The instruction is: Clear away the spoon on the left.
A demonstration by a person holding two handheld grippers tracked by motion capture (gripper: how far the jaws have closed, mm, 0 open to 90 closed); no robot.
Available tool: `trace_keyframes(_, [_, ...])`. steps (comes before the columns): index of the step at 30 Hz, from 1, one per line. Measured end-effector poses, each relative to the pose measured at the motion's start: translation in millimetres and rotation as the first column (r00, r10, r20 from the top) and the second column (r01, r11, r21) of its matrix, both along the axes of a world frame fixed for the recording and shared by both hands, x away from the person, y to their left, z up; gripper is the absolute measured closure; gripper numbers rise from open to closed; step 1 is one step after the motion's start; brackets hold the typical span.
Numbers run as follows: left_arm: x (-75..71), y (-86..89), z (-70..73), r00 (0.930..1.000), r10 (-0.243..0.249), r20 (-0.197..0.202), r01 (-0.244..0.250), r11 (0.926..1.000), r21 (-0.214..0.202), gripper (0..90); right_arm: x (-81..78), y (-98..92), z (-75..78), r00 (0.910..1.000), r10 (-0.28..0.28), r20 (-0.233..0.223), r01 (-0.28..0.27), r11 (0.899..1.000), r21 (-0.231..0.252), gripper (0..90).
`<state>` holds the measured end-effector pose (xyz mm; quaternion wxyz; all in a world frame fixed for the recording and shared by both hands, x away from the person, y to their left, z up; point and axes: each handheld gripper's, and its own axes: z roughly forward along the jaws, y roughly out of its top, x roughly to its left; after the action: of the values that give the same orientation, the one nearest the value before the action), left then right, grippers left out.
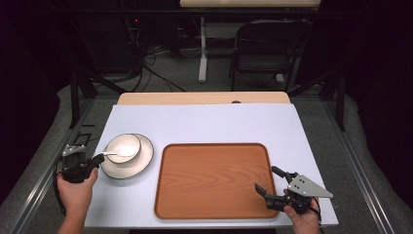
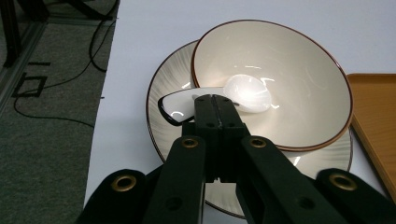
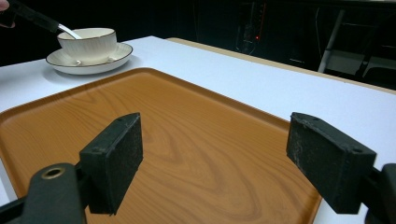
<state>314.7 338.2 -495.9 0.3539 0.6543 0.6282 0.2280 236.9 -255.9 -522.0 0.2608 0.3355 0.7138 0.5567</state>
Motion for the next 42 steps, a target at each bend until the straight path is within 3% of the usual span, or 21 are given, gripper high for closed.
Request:
trace_keyframes(17, [22.7, 1.9, 0.4, 0.9995, 0.030, 0.005, -0.030, 0.9992, -0.026, 90.0, 0.6, -1.1, -0.3, 1.0000, -0.001, 0.003, 0.001, 1.000, -0.003, 18.5])
trace_keyframes(31, [32.4, 3.4, 0.0, 0.9982, 0.060, -0.003, -0.060, 0.9947, -0.084, 89.9, 0.3, -1.4, -0.2, 1.0000, 0.001, 0.002, -0.001, 1.000, -0.001, 18.5])
trace_keyframes(42, [30.7, 9.7, 6.7, 0.9939, 0.109, 0.015, -0.105, 0.9817, -0.159, 75.1, 0.3, -1.0, -0.1, 1.0000, 0.001, 0.000, -0.001, 1.000, 0.001, 18.5])
